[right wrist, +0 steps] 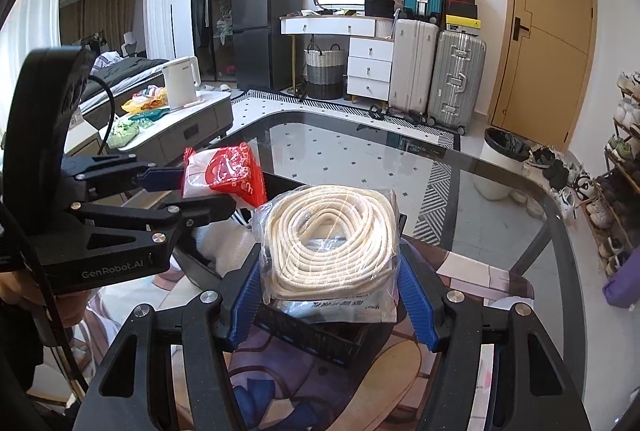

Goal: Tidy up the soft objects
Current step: 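Carry balloon glue packet over black box with left tool while right tool carries rope coil, then open left tool to drop packet into box while right tool releases rope coil inside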

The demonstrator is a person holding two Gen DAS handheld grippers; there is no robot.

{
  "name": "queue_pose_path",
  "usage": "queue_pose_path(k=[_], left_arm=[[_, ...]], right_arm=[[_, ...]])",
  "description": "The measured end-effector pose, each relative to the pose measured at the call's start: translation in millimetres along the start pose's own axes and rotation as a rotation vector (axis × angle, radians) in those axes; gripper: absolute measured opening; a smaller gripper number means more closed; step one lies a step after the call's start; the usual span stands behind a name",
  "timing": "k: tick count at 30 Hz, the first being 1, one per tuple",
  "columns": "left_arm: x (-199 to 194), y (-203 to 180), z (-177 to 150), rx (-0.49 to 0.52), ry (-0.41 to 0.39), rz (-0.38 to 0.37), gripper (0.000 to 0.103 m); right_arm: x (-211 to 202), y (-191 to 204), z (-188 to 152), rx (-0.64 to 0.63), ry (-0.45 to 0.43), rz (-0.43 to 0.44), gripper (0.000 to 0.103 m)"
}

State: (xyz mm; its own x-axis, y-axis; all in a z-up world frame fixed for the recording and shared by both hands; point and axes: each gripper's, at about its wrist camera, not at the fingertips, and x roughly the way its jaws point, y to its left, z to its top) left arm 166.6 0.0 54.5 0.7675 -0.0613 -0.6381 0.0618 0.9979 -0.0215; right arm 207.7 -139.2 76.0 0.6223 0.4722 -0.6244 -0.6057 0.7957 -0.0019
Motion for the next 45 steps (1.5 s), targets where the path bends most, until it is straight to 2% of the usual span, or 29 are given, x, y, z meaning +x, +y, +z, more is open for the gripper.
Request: queue_pose_path(k=[14, 27, 32, 36, 42, 45], left_arm=[[22, -3, 5, 0.016, 0.032, -0.003, 0.042], [32, -4, 5, 0.017, 0.062, -0.003, 0.043], [26, -3, 5, 0.016, 0.06, 0.0, 0.044], [17, -3, 5, 0.017, 0.041, 0.012, 0.057], [-1, -7, 3, 0.037, 0.017, 0.011, 0.066], [-11, -5, -1, 0.027, -0.005, 0.016, 0.081]], right_arm=[[23, 4, 2, -0.05, 0.041, -0.052, 0.064], [33, 5, 4, -0.074, 0.066, -0.058, 0.064], [27, 5, 3, -0.091, 0.056, -0.041, 0.083], [17, 4, 3, -0.087, 0.04, -0.053, 0.087], [-3, -2, -4, -0.029, -0.018, -0.044, 0.1], [-14, -4, -9, -0.002, -0.051, -0.04, 0.102]])
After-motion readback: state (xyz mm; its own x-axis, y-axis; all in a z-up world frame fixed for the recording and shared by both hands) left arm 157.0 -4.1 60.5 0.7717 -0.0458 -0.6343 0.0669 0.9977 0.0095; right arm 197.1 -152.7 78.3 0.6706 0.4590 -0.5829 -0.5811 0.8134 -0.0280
